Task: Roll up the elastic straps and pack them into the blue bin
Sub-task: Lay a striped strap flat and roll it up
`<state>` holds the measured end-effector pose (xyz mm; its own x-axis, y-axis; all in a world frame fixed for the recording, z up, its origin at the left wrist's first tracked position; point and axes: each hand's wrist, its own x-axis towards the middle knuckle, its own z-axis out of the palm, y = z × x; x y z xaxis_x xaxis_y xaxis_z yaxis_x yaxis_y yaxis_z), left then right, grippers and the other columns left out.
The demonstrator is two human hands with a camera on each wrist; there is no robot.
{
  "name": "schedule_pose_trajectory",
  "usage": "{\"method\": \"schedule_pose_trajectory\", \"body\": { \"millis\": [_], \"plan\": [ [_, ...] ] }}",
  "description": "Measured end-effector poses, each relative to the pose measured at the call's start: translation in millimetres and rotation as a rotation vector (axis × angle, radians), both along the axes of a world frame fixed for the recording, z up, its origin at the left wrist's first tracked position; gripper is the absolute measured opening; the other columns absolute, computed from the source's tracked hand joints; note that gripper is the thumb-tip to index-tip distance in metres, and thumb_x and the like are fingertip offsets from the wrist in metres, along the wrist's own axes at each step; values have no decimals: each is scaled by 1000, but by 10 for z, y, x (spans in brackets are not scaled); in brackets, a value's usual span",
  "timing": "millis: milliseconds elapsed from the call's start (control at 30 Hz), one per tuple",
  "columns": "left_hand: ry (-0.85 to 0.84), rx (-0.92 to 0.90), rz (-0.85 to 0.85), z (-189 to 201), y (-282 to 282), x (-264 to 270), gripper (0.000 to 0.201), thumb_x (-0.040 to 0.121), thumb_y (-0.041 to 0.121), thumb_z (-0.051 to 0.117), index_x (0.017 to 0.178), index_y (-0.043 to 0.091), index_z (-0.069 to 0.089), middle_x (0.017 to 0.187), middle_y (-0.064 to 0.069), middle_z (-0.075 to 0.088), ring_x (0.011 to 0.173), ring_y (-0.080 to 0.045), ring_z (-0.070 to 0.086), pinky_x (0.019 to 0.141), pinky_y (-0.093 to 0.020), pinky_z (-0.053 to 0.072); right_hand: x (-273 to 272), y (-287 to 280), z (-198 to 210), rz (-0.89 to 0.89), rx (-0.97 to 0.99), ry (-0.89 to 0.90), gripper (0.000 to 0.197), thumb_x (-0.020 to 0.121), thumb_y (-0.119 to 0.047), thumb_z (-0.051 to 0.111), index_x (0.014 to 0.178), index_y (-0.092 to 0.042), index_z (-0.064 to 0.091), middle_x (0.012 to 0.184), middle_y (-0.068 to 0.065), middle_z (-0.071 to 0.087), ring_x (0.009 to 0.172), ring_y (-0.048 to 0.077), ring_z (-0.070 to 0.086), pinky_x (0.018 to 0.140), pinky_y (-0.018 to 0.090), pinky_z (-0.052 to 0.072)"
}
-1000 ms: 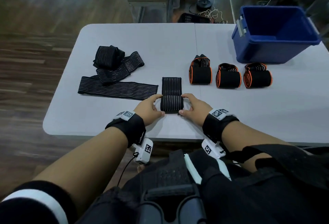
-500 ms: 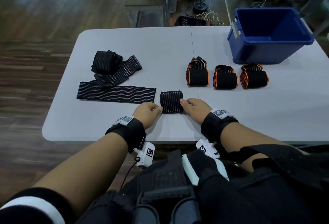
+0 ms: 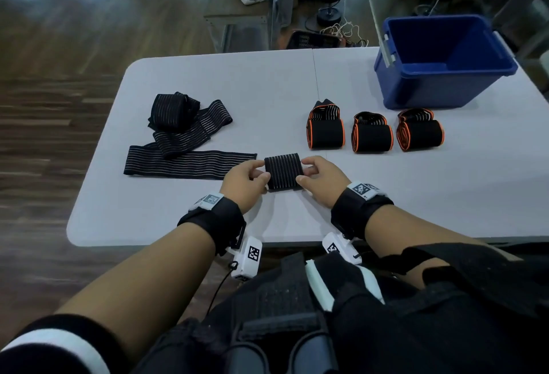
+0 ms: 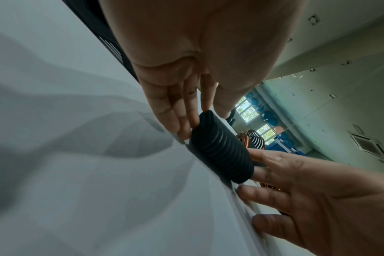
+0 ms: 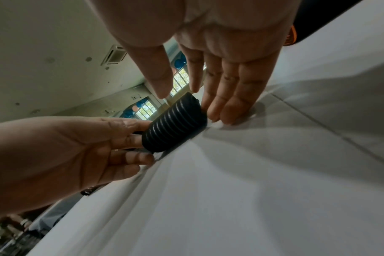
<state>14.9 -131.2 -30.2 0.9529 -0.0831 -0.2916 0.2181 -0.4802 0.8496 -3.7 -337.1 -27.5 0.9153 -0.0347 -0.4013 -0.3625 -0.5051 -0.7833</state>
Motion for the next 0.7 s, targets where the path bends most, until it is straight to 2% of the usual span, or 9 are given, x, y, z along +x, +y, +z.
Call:
{"method": "schedule_pose_trajectory", "body": {
  "millis": [67, 167, 333, 467, 533, 600, 700],
  "plan": [
    [42, -45, -24, 8, -61, 6, 35, 94, 9, 61, 127, 16, 62, 85, -6, 74, 76, -25, 74, 84, -46, 61, -17, -40, -14, -56, 23, -2, 37, 91, -29, 66, 124, -19, 54, 99, -1, 65, 80, 17, 65, 71, 36, 53],
    [59, -16, -87, -30, -209, 22, 33, 90, 5, 63, 119, 23, 63, 83, -8, 74, 73, -26, 75, 83, -50, 61, -89, -188, -16, -139, -15, -8, 23, 90, -24, 67, 110, -20, 57, 91, 1, 65, 76, 16, 64, 66, 30, 49],
    [73, 21, -213, 30, -690, 66, 30, 89, 8, 67, 116, 20, 63, 79, -8, 75, 72, -23, 75, 82, -48, 61, -272, -608, 1, -271, -58, 8, 20, 88, -22, 68, 105, -23, 57, 92, 1, 64, 81, 19, 65, 72, 35, 56],
    [63, 61, -363, 94, -1223, 58, 27, 89, 13, 67, 116, 19, 62, 74, -1, 76, 67, -14, 74, 80, -42, 61, -474, -1029, 0, -417, -119, 13, 18, 87, -22, 68, 101, -25, 57, 93, 1, 66, 80, 22, 67, 75, 36, 57],
    [58, 70, -440, 131, -1513, 34, 27, 91, 15, 66, 118, 19, 62, 74, 0, 76, 65, -11, 73, 79, -39, 61, -601, -1246, 22, -494, -142, 16, 18, 87, -24, 68, 103, -26, 59, 97, 1, 68, 86, 23, 68, 82, 39, 57],
    [70, 56, -508, 177, -1799, -10, 32, 92, 16, 65, 123, 18, 60, 79, 0, 77, 68, -11, 74, 79, -38, 61, -728, -1468, 55, -570, -171, 5, 23, 88, -26, 66, 110, -25, 62, 106, 1, 68, 94, 23, 67, 90, 40, 55],
    [138, -16, -592, 226, -2187, -85, 47, 90, 15, 67, 135, 14, 55, 93, -3, 75, 77, -18, 75, 84, -42, 61, -868, -1765, 118, -693, -125, -43, 34, 86, -22, 66, 120, -20, 62, 107, -3, 68, 98, 20, 67, 95, 41, 54]
  ]
}}
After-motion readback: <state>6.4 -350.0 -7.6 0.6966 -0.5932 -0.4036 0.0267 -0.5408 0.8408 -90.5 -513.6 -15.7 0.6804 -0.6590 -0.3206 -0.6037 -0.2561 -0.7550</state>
